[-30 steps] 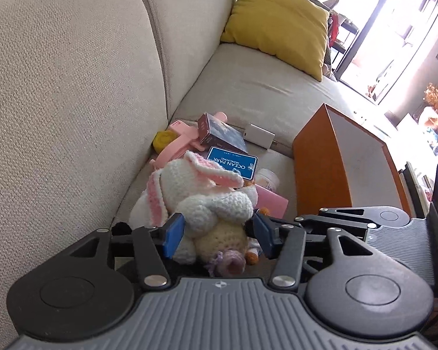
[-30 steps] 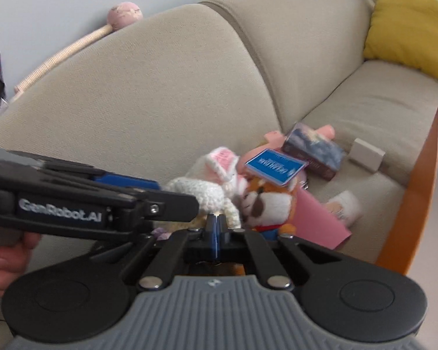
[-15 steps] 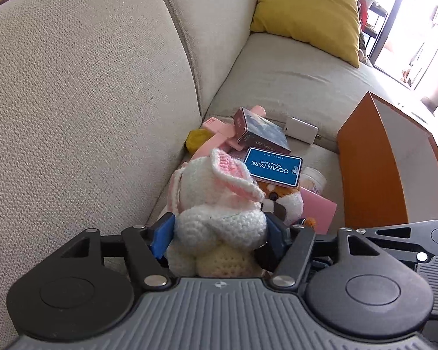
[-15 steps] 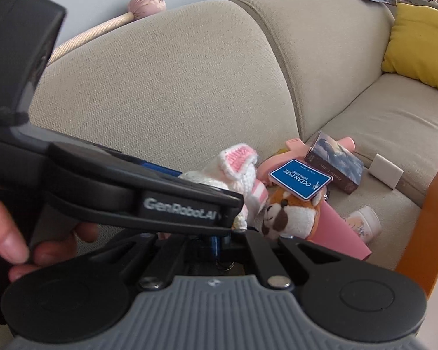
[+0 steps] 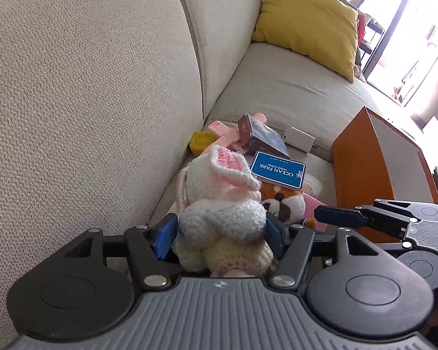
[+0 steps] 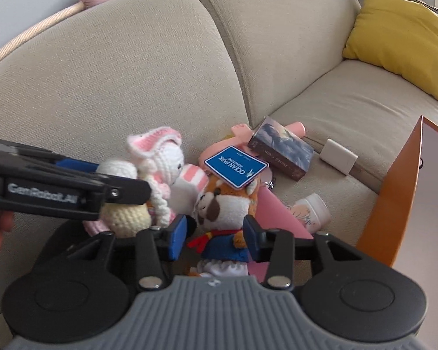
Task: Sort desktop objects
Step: 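Close the left gripper on the crocheted bunny while the right gripper grasps the red-panda plush, then lift both plushes and carry them over the orange box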
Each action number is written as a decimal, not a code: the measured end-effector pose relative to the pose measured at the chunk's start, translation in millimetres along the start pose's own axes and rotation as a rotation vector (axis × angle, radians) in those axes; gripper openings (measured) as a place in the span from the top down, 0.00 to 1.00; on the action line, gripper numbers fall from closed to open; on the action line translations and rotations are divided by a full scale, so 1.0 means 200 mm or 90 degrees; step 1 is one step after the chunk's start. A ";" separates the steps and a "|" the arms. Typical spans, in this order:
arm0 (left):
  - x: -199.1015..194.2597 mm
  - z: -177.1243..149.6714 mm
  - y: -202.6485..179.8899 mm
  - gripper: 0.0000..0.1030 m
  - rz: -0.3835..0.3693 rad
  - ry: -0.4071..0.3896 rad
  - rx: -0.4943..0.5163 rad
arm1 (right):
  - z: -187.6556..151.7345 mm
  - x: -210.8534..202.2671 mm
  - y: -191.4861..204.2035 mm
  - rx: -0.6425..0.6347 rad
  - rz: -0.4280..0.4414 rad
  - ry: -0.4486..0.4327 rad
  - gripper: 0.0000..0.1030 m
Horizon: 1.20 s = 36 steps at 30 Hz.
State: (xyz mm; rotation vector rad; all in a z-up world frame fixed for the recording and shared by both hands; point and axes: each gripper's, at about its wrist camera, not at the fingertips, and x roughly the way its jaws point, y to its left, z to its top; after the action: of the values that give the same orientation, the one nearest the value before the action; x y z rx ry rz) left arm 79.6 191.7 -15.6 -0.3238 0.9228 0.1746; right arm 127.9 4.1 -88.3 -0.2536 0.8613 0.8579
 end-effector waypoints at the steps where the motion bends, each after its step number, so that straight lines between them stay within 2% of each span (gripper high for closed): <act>1: -0.01 0.00 0.01 0.28 -0.002 -0.004 -0.003 | 0.00 0.01 0.00 0.003 0.003 0.004 0.56; 8: -0.02 0.00 0.10 0.29 -0.034 -0.008 -0.039 | 0.04 0.08 -0.02 0.001 0.008 0.023 0.46; 12: -0.01 0.00 0.12 0.31 -0.044 -0.010 -0.051 | 0.06 0.16 -0.03 0.010 -0.010 0.042 0.46; 17: 0.05 0.01 0.12 0.29 -0.055 0.003 -0.054 | 0.05 0.26 -0.04 0.020 -0.013 0.070 0.48; 21: 0.08 0.02 0.09 0.30 -0.050 0.000 -0.045 | 0.03 0.29 -0.02 0.018 -0.010 0.074 0.55; 28: 0.04 -0.02 0.12 0.38 -0.060 -0.023 -0.063 | 0.03 0.17 -0.01 0.016 -0.005 0.046 0.60; 36: -0.07 -0.05 0.07 0.40 -0.069 -0.075 -0.069 | 0.03 -0.07 -0.02 0.011 -0.008 -0.018 0.60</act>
State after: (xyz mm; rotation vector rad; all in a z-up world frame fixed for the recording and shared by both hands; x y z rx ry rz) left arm 59.7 200.1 -13.6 -0.4585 0.7793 0.1423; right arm 128.6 -3.2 -74.3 -0.2309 0.8402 0.8398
